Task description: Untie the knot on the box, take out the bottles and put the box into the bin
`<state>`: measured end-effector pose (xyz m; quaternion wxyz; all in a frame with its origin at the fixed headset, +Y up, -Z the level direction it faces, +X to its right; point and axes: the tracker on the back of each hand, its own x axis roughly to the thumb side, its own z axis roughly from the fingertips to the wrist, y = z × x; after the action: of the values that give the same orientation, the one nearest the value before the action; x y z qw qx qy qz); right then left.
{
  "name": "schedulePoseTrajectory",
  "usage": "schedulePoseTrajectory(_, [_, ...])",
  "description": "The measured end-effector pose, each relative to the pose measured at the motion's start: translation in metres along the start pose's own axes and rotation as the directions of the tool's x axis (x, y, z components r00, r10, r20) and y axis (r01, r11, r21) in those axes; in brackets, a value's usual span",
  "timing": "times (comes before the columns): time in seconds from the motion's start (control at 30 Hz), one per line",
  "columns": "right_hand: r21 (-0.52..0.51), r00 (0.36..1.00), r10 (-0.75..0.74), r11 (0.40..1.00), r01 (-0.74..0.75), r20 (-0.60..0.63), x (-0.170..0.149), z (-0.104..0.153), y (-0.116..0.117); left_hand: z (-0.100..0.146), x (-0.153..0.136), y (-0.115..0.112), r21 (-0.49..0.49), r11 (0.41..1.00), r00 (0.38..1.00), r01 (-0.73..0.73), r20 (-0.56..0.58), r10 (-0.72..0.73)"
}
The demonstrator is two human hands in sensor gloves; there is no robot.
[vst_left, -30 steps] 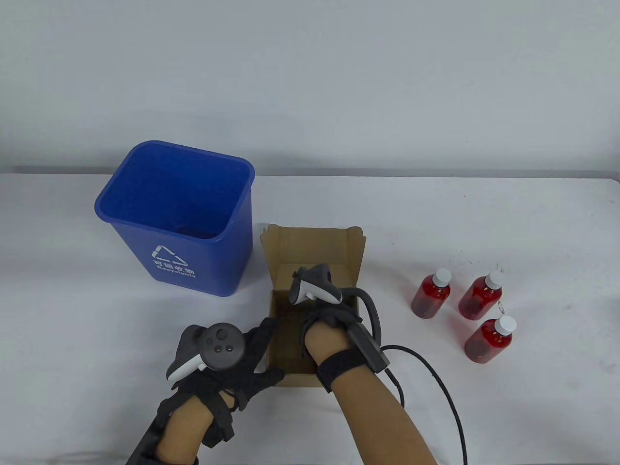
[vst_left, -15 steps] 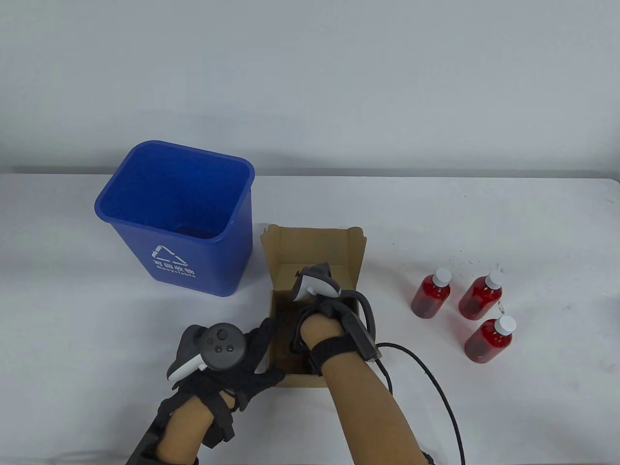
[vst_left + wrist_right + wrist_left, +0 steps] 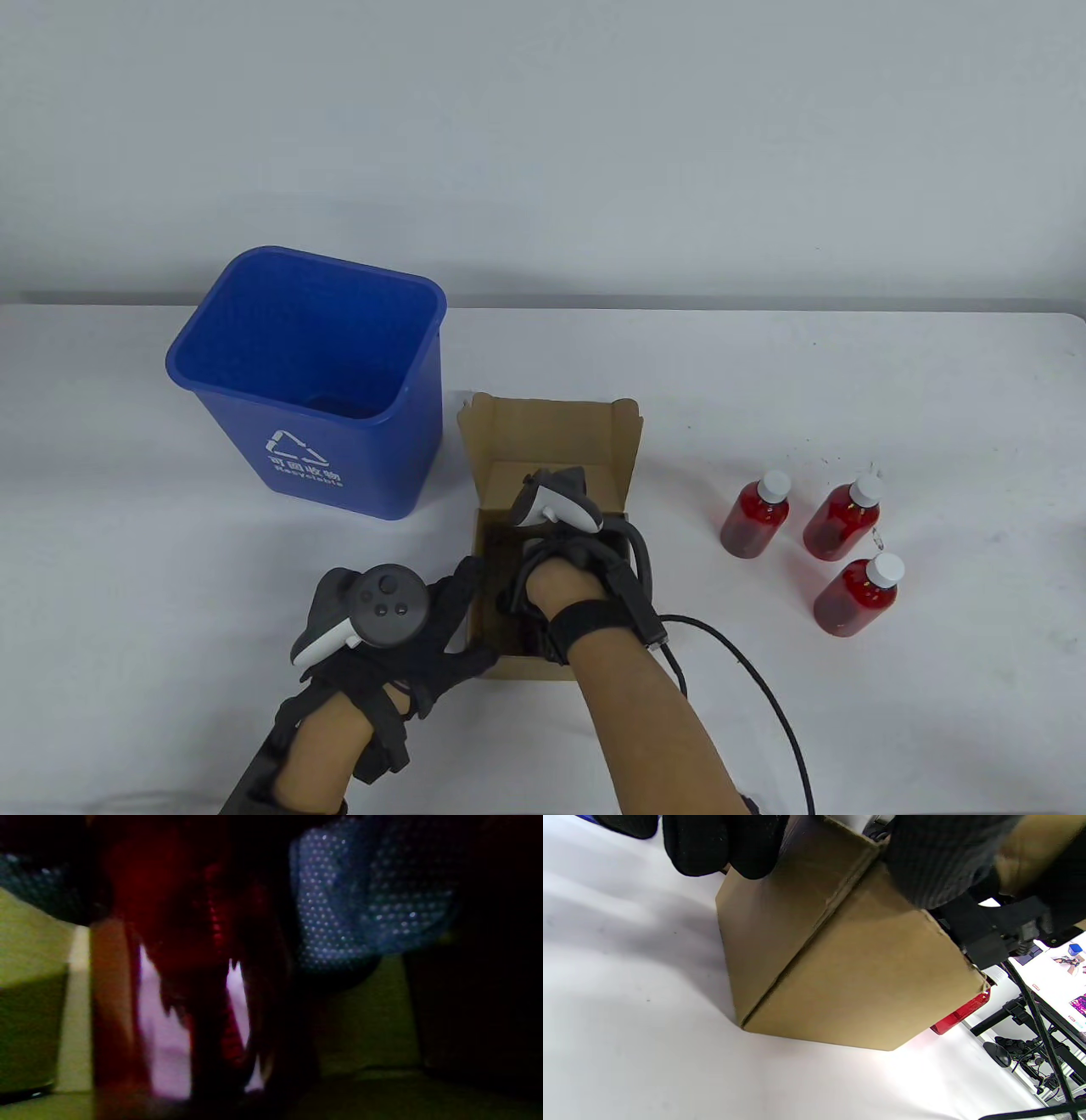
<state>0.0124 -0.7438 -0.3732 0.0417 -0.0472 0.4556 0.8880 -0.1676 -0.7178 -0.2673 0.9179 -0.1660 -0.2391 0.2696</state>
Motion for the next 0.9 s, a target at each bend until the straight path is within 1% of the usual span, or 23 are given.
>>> schedulePoseTrajectory(0.07, [-0.021,0.999,-0.024,0.999,0.025,0.035,0.0,0.005,-0.001,0.0,0.0,0.0,0.001,1.0,1.0,0.0,-0.001,0.0])
schedulePoseTrajectory(0.17, [-0.096,0.985,-0.108,0.988,0.121,0.136,-0.001,0.021,-0.007,0.0,0.0,0.0,0.0,1.0,1.0,0.006,-0.003,-0.006])
schedulePoseTrajectory(0.2, [-0.127,0.975,-0.127,0.98,0.151,0.182,-0.001,0.029,-0.011,0.0,0.0,0.0,0.0,1.0,1.0,0.008,-0.003,-0.008])
schedulePoseTrajectory(0.23, [-0.134,0.971,-0.129,0.978,0.157,0.201,-0.002,0.033,-0.013,0.0,0.0,0.0,0.0,1.0,1.0,0.009,-0.003,-0.009])
schedulePoseTrajectory(0.27, [-0.13,0.955,-0.144,0.975,0.182,0.26,-0.005,0.041,-0.016,0.0,0.0,0.0,0.001,1.0,1.0,0.011,-0.004,-0.011])
schedulePoseTrajectory(0.3, [-0.135,0.946,-0.16,0.97,0.204,0.28,-0.008,0.045,-0.017,0.0,0.0,0.0,0.002,1.0,1.0,0.011,-0.004,-0.011])
schedulePoseTrajectory(0.37, [-0.186,0.923,-0.181,0.949,0.255,0.339,-0.016,0.058,-0.021,0.001,0.0,0.0,0.003,1.0,1.0,0.009,-0.004,-0.009])
schedulePoseTrajectory(0.47, [-0.262,0.886,-0.205,0.906,0.333,0.416,-0.037,0.081,-0.028,0.001,0.0,0.0,0.002,1.0,1.0,0.01,-0.004,-0.01])
schedulePoseTrajectory(0.5, [-0.267,0.883,-0.208,0.902,0.339,0.421,-0.039,0.083,-0.028,0.001,0.0,0.0,0.002,1.0,1.0,0.011,-0.004,-0.011])
schedulePoseTrajectory(0.53, [-0.297,0.869,-0.217,0.879,0.372,0.445,-0.05,0.091,-0.031,0.001,0.0,0.0,0.002,1.0,1.0,0.01,-0.004,-0.01])
schedulePoseTrajectory(0.63, [-0.345,0.845,-0.238,0.834,0.431,0.479,-0.074,0.107,-0.037,0.001,0.0,0.0,0.002,1.0,1.0,0.008,-0.004,-0.008])
schedulePoseTrajectory(0.73, [-0.414,0.82,-0.252,0.765,0.494,0.514,-0.103,0.125,-0.043,0.001,0.0,0.0,0.001,1.0,1.0,0.007,-0.004,-0.007])
schedulePoseTrajectory(0.8, [-0.484,0.823,-0.241,0.71,0.511,0.515,-0.122,0.133,-0.046,0.001,0.0,0.0,0.001,1.0,1.0,0.005,-0.004,-0.005])
schedulePoseTrajectory(0.83, [-0.54,0.832,-0.223,0.671,0.509,0.508,-0.134,0.137,-0.047,0.001,0.0,0.0,0.0,1.0,1.0,0.004,-0.004,-0.004])
schedulePoseTrajectory(0.87, [-0.573,0.84,-0.21,0.647,0.503,0.5,-0.142,0.139,-0.046,0.001,0.0,0.0,0.0,1.0,1.0,0.004,-0.004,-0.004])
schedulePoseTrajectory(0.9, [-0.619,0.848,-0.195,0.607,0.499,0.493,-0.154,0.141,-0.045,0.001,0.0,0.0,0.001,1.0,1.0,0.004,-0.005,-0.004])
